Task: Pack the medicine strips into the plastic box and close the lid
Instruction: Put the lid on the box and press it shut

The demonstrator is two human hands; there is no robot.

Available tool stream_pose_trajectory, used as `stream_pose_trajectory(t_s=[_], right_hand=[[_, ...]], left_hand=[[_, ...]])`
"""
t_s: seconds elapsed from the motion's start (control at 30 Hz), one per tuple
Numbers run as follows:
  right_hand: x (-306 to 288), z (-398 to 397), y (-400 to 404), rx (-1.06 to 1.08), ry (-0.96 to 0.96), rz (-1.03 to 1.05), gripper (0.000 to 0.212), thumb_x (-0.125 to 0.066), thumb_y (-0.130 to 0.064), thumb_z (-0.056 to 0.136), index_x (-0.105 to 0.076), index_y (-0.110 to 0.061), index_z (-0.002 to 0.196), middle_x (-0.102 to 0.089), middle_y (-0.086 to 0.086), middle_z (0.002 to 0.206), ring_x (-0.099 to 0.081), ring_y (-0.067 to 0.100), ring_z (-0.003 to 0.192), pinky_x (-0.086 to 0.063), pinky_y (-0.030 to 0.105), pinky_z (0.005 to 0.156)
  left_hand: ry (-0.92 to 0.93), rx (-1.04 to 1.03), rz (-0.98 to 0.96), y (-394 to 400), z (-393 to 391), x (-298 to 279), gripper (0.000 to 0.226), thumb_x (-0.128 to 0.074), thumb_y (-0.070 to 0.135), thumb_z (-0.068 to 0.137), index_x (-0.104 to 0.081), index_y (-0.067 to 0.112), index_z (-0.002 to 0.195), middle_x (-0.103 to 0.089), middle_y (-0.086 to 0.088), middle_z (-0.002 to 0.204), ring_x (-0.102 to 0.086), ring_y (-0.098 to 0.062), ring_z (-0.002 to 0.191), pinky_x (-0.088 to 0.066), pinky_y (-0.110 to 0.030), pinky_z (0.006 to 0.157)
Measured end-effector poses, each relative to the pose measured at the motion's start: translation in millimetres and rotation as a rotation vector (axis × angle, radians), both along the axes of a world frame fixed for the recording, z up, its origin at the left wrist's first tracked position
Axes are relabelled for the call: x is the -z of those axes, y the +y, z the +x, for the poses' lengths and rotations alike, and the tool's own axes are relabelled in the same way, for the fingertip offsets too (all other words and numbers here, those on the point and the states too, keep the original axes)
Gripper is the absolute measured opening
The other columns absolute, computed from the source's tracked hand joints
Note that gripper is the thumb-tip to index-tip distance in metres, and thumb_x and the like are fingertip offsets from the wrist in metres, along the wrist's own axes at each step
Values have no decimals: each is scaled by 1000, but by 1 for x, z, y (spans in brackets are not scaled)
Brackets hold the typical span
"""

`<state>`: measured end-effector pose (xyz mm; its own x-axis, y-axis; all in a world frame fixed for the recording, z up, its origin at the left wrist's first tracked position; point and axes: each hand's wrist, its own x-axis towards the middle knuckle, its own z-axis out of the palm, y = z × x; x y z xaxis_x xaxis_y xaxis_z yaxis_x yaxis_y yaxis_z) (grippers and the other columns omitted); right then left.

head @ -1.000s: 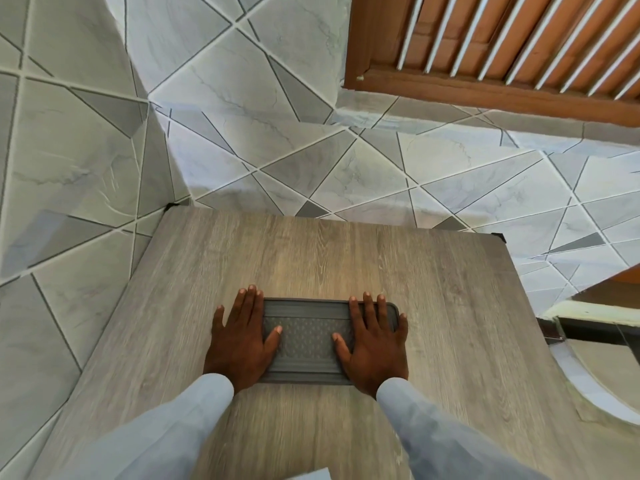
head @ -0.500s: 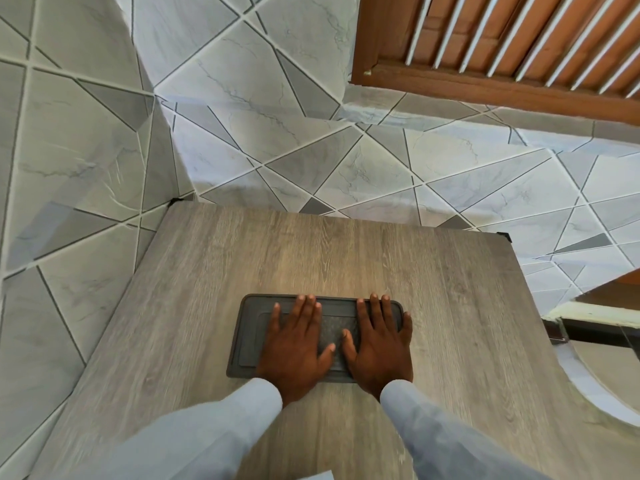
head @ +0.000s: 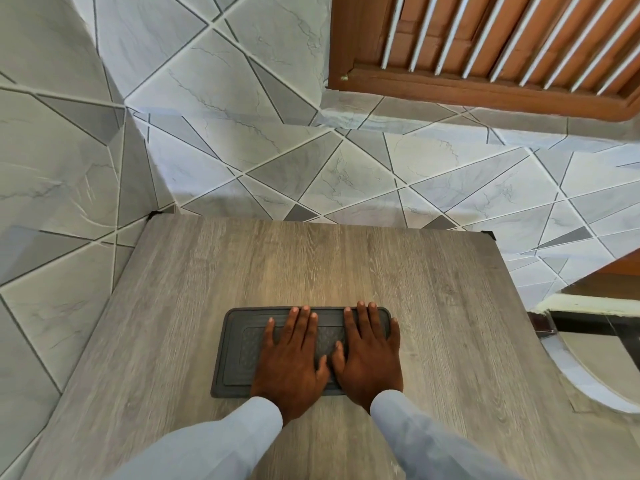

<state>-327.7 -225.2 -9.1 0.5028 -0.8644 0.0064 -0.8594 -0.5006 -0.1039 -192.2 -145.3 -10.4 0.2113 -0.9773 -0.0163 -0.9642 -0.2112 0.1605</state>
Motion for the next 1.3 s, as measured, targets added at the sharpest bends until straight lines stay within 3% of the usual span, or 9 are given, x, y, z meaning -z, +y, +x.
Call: stream_pose_trajectory(t_s=[0.33, 0.6, 0.97, 1.13, 1.23, 1.3], right_hand=[[1, 1, -2, -1, 18, 6, 70, -35, -45, 88, -32, -9, 147, -31, 18, 154, -21, 32, 146, -9, 54, 115], [1, 4, -2, 75, 1, 8, 82, -34, -54, 86, -29, 2, 146, -31, 25, 152, -21, 38, 144, -10, 51, 115], [-1, 2, -3, 77, -16, 32, 83, -35, -58, 86, -29, 1, 146, -31, 23, 153, -23, 36, 144, -11, 51, 114], [2, 3, -3, 108, -52, 32, 90, -28, -65, 87, -22, -1, 149, -22, 22, 156, -13, 35, 147, -6, 49, 116], [0, 3, -5, 213, -96, 63, 98, -19, -73, 85, -9, -1, 151, -7, 20, 160, 2, 32, 148, 0, 47, 119], [-2, 3, -6, 233, -92, 113, 101, -16, -76, 83, 0, -2, 151, 0, 18, 161, 7, 30, 148, -4, 46, 120]], left_hand=[[-19, 117, -29, -14, -1, -1, 68, -31, 51, 93, -28, 10, 147, -24, -8, 157, -13, -23, 147, -10, -56, 113], [5, 128, 5, -13, 3, 4, 70, -35, 49, 90, -26, 10, 148, -25, -7, 156, -18, -22, 146, -11, -55, 113], [-7, 110, 18, -14, 11, -3, 72, -37, 51, 88, -29, 11, 147, -31, -6, 154, -20, -25, 145, -12, -55, 111], [-38, -108, 48, -10, 63, -1, 77, -18, 60, 89, -17, 14, 150, -18, -6, 159, -9, -26, 147, -2, -55, 114], [-24, -138, 83, -3, 80, 0, 84, 6, 68, 84, 0, 18, 151, -4, -1, 161, 6, -23, 148, 4, -52, 117], [16, -143, 83, -3, 80, -2, 88, 11, 70, 80, 2, 20, 151, -5, 0, 161, 5, -22, 148, 2, -50, 118]])
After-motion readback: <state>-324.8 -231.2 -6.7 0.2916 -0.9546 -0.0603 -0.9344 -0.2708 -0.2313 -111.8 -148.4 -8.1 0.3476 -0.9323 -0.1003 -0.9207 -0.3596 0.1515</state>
